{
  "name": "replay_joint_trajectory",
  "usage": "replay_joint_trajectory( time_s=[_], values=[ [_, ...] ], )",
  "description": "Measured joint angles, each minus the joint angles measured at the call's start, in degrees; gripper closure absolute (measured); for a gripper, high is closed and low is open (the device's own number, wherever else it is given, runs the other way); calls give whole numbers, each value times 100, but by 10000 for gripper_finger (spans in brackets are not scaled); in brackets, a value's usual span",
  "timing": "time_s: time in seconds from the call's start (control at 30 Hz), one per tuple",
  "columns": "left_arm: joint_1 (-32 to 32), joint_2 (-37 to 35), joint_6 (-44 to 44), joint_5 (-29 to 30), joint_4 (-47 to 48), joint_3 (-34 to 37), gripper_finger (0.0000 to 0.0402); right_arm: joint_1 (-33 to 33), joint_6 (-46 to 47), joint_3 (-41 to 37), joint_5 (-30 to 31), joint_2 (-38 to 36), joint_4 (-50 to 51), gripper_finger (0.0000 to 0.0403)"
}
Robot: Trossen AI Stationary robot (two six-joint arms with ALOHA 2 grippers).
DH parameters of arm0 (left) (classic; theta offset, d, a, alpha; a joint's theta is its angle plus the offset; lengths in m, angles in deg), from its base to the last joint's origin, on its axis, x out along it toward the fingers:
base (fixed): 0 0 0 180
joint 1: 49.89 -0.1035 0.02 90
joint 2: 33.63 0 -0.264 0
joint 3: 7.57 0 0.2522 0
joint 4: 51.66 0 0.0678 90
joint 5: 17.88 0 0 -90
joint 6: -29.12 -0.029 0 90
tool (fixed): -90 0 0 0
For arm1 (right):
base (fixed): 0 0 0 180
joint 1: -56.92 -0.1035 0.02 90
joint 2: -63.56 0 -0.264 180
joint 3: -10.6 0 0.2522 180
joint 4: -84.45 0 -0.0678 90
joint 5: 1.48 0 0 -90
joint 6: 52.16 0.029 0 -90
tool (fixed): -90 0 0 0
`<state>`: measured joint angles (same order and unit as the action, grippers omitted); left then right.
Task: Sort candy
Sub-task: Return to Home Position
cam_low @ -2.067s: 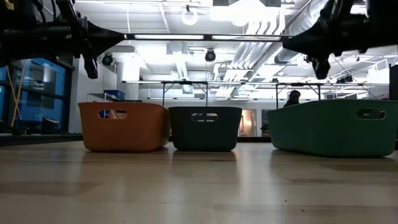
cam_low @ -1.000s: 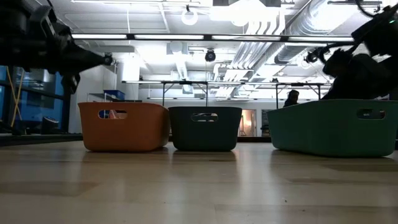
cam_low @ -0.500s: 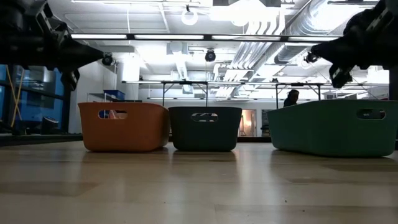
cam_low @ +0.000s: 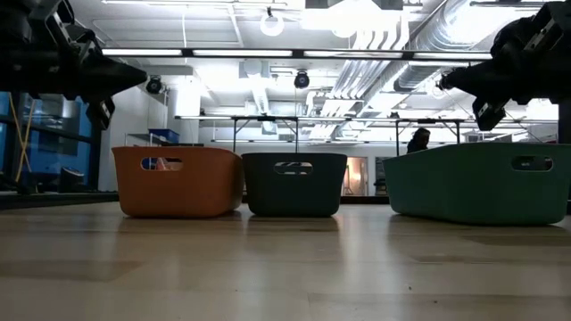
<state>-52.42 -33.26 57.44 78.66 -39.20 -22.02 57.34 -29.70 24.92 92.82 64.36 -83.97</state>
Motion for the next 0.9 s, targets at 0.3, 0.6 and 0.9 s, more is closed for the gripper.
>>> replay_joint_trajectory(
  time_s=[0.3,0.6,0.9],
  values=[
    [0,-1,0,2,0,0,401,0,0,-2,0,2,67,402],
    [0,-1,0,2,0,0,401,0,0,-2,0,4,64,402],
    [0,-1,1,2,0,0,401,0,0,-4,-1,4,60,402]
  ],
)
